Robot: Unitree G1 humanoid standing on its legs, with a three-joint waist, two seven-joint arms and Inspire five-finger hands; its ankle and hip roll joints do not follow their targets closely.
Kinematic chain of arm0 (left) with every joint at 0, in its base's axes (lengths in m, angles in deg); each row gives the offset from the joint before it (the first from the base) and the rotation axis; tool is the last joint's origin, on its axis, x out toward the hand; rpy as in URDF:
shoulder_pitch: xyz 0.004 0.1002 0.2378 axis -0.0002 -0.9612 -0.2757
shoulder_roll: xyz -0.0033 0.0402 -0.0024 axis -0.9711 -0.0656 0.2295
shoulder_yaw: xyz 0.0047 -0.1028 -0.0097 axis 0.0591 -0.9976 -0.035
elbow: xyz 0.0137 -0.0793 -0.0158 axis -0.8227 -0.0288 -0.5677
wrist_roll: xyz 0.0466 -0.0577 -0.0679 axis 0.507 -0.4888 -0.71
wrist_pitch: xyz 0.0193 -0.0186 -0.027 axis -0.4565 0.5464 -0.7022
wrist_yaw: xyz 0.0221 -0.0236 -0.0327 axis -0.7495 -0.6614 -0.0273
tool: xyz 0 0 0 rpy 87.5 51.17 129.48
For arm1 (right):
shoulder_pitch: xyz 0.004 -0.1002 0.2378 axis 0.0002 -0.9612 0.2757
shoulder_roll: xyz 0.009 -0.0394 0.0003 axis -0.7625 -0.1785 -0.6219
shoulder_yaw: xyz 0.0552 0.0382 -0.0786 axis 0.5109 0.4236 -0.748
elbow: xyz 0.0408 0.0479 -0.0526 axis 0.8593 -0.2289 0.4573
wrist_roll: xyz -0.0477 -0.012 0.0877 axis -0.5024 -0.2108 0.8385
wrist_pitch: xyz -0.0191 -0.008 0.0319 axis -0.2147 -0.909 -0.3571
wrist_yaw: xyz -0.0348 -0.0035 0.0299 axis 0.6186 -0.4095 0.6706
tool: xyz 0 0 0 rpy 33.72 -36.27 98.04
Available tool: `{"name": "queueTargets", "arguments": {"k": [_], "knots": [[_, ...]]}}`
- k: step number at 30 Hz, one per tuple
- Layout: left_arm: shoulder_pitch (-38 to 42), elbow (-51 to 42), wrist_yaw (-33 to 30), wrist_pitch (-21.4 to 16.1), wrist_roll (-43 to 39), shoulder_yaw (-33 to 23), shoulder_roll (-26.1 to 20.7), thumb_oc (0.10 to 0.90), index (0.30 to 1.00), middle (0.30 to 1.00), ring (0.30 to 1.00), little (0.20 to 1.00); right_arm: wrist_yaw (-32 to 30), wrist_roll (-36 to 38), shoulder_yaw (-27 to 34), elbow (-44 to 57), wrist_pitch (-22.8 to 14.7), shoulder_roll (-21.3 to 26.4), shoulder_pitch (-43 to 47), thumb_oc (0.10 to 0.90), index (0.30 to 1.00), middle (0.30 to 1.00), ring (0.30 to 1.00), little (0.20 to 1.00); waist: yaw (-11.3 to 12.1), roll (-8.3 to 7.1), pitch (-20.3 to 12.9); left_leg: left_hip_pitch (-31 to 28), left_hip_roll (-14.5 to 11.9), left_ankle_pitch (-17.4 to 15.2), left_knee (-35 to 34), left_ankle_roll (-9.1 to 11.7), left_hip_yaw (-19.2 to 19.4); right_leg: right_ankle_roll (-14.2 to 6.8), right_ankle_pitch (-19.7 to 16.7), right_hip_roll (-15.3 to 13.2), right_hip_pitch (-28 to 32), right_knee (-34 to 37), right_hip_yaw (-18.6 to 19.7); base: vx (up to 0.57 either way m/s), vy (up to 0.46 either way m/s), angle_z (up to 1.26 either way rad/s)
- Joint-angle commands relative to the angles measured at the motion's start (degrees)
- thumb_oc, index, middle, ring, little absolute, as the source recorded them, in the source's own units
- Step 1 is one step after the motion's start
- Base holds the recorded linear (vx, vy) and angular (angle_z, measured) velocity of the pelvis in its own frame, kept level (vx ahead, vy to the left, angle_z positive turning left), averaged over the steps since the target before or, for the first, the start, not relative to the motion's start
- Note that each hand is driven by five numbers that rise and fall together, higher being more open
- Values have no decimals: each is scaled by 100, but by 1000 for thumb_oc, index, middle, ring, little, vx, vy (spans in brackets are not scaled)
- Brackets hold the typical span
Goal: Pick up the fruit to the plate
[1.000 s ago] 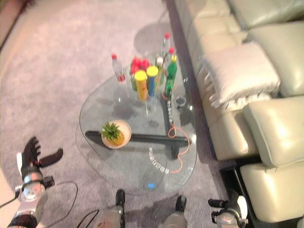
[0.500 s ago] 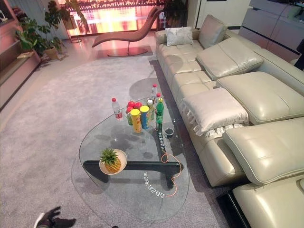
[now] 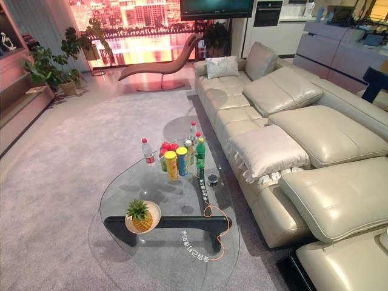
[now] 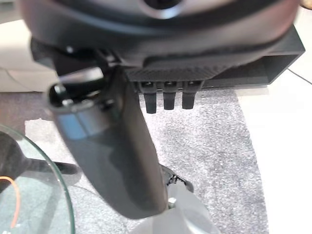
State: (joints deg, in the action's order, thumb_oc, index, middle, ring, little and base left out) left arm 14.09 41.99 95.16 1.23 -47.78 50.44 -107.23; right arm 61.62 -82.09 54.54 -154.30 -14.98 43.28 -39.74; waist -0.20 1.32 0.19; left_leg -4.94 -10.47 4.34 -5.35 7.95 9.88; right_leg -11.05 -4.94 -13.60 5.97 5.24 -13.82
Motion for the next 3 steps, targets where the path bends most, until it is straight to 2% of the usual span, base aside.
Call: {"name": "queueTargets", "arguments": {"k": [1,3], "knots": [[555,429,234,109,250,137,-110,800,900,900,900,900,74,-233,-221,-251,89,-111,615,800,900,900,900,900,-4,-63,305,-230,-287,-111,35,158,85,-190,-76,-270,190,-24,-129,0,0,0],[571,439,204,97,304,179,-82,800,900,900,900,900,118,-275,-245,-259,107,-134,624,800,900,900,900,900,-9,-72,303,-238,-299,-115,35,161,96,-192,-78,-272,190,-24,-139,0,0,0]]}}
